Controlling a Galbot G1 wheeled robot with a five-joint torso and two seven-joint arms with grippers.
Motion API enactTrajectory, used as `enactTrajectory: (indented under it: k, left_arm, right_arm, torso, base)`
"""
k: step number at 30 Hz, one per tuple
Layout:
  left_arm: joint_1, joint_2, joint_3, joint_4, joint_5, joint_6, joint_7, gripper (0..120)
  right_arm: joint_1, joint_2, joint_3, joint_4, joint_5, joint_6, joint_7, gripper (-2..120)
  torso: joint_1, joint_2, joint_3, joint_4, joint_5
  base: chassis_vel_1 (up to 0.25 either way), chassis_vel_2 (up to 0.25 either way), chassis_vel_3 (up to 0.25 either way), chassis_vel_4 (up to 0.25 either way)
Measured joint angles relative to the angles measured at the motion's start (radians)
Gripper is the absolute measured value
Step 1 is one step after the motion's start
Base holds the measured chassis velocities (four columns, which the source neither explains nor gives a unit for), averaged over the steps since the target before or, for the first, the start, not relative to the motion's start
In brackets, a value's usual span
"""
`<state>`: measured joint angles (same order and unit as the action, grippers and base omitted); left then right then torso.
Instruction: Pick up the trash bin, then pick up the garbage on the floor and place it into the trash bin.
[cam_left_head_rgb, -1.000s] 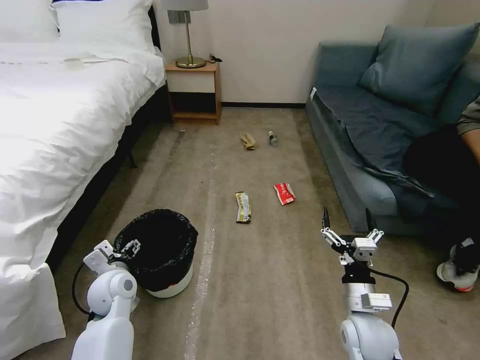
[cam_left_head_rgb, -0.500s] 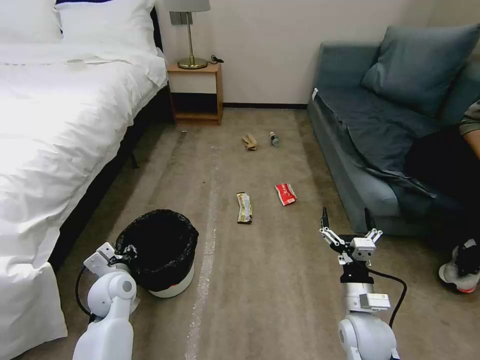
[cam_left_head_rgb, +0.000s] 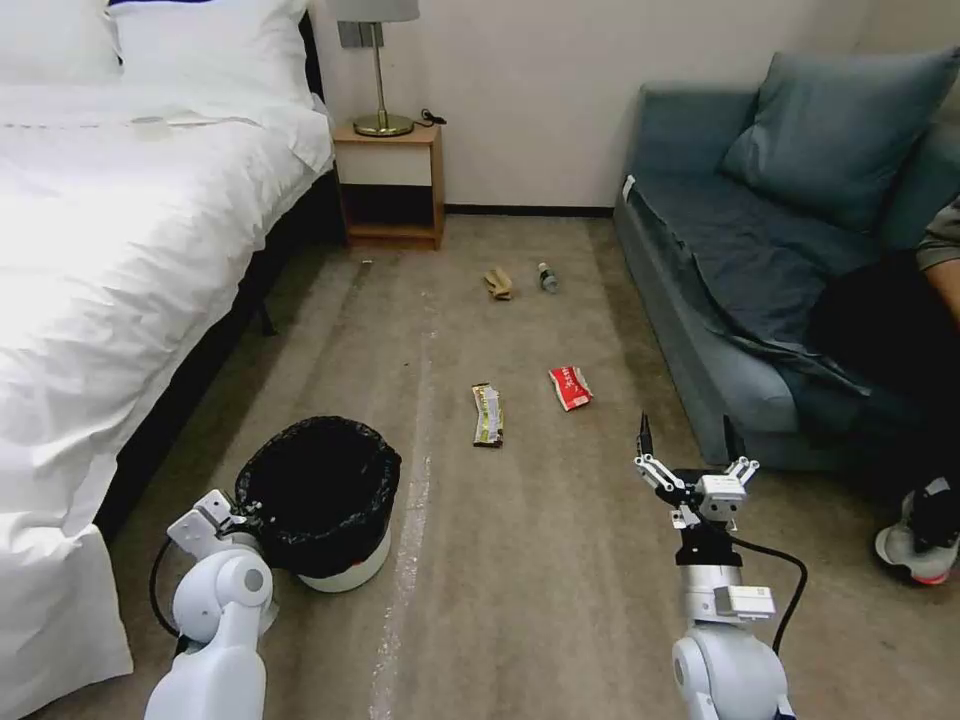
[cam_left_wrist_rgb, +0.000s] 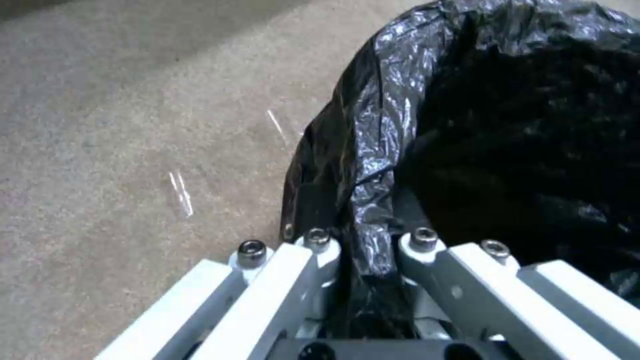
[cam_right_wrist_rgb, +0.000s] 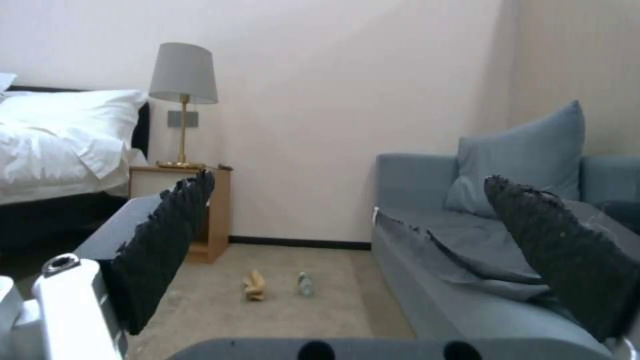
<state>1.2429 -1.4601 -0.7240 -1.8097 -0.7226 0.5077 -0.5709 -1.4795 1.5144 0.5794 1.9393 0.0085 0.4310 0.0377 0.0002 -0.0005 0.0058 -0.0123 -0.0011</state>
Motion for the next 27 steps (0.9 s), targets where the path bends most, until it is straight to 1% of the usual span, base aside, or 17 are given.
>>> enactTrajectory:
  k: [1, 2, 3, 4, 6, 7, 8, 9, 12, 13, 15, 16, 18, 19, 20, 27]
  left_arm:
    - [0.004, 0.0, 0.001, -0.005, 0.005, 0.0, 0.002, 4]
    - [0.026, -0.001, 0.002, -0.036, 0.061, -0.017, 0.037, 4]
    - [0.026, -0.001, 0.002, -0.036, 0.061, -0.017, 0.037, 4]
    - [0.047, 0.0, 0.003, -0.064, 0.117, -0.038, 0.067, 4]
    - [0.078, 0.002, 0.005, -0.11, 0.206, -0.065, 0.101, 4]
    - [0.078, 0.002, 0.005, -0.11, 0.206, -0.065, 0.101, 4]
    - [0.097, 0.004, 0.005, -0.145, 0.26, -0.076, 0.12, 4]
    - [0.097, 0.004, 0.005, -0.145, 0.26, -0.076, 0.12, 4]
    - [0.141, 0.01, 0.007, -0.236, 0.365, -0.097, 0.163, 4]
    - [0.141, 0.01, 0.007, -0.236, 0.365, -0.097, 0.163, 4]
    - [0.16, 0.01, 0.013, -0.286, 0.393, -0.102, 0.167, 4]
    - [0.16, 0.01, 0.013, -0.286, 0.393, -0.102, 0.167, 4]
    - [0.193, 0.003, 0.024, -0.362, 0.449, -0.12, 0.193, 4]
    - [0.193, 0.003, 0.024, -0.362, 0.449, -0.12, 0.193, 4]
    - [0.207, -0.003, 0.028, -0.397, 0.47, -0.129, 0.197, 4]
    - [0.224, -0.009, 0.025, -0.419, 0.477, -0.14, 0.195, 4]
  right_arm:
    - [0.0, 0.0, 0.0, 0.0, 0.0, 0.0, 0.0, 100]
    - [0.0, -0.001, 0.0, 0.0, -0.001, 0.0, 0.001, 100]
    - [0.0, -0.001, 0.0, 0.0, -0.001, 0.0, 0.001, 100]
    - [0.001, -0.001, 0.0, -0.001, -0.002, 0.0, 0.002, 100]
    - [0.003, 0.0, -0.001, -0.002, -0.003, -0.005, 0.011, 100]
    - [0.003, 0.0, -0.001, -0.002, -0.003, -0.005, 0.011, 100]
    - [0.004, 0.0, -0.001, -0.002, -0.008, -0.013, 0.015, 100]
    - [0.004, 0.0, -0.001, -0.002, -0.008, -0.013, 0.015, 100]
    - [0.015, 0.009, -0.003, -0.016, -0.034, -0.016, 0.047, 100]
    - [0.015, 0.009, -0.003, -0.016, -0.034, -0.016, 0.047, 100]
    - [0.019, 0.01, -0.006, -0.025, -0.037, -0.009, 0.054, 100]
    - [0.019, 0.01, -0.006, -0.025, -0.037, -0.009, 0.054, 100]
    - [0.023, 0.011, -0.011, -0.038, -0.027, 0.016, 0.046, 100]
    - [0.023, 0.011, -0.011, -0.038, -0.027, 0.016, 0.046, 100]
    - [0.035, 0.017, -0.015, -0.057, -0.02, 0.058, 0.036, 100]
    - [0.041, 0.019, -0.014, -0.064, -0.027, 0.093, 0.028, 100]
  torso:
    - [0.0, 0.0, 0.0, 0.0, -0.0001]
    - [0.0, 0.0, 0.0, -0.0002, -0.0001]
    - [0.0, 0.0, 0.0, -0.0002, -0.0001]
    - [0.0, 0.0, 0.0, -0.0001, 0.0006]
    - [0.0, 0.0, 0.0, 0.0002, 0.0006]
    - [0.0, 0.0, 0.0, 0.0002, 0.0006]
    - [0.0, 0.0, 0.0, 0.0001, 0.0007]
    - [0.0, 0.0, 0.0, 0.0001, 0.0007]
    - [0.0, 0.0, 0.0, 0.0002, 0.001]
    - [0.0, 0.0, 0.0, 0.0002, 0.001]
    - [0.0, 0.0, 0.0, 0.0001, 0.001]
    - [0.0, 0.0, 0.0, 0.0001, 0.001]
    - [0.0, 0.0, 0.0, 0.0001, 0.001]
    - [0.0, 0.0, 0.0, 0.0001, 0.001]
    - [0.0, 0.0, 0.0, 0.0002, 0.0012]
    - [0.0, 0.0, 0.0, 0.0002, 0.001]
  base:
    - [0.0, 0.0, 0.0, 0.0]
    - [0.0, 0.0, 0.0, 0.0]
    - [0.0, 0.0, 0.0, 0.0]
    - [0.0, 0.0, 0.0, 0.0]
    - [0.0, 0.0, 0.0, 0.0]
    - [0.0, 0.0, 0.0, 0.0]
    - [0.0, 0.0, 0.0, 0.0]
    - [0.0, 0.0, 0.0, 0.0]
    - [0.0, 0.0, 0.0, 0.0]
    - [0.0, 0.0, 0.0, 0.0]
    - [0.0, 0.0, 0.0, 0.0]
    - [0.0, 0.0, 0.0, 0.0]
    - [0.0, 0.0, 0.0, 0.0]
    - [0.0, 0.0, 0.0, 0.0]
    - [0.0, 0.0, 0.0, 0.0]
    - [0.0, 0.0, 0.0, 0.0]
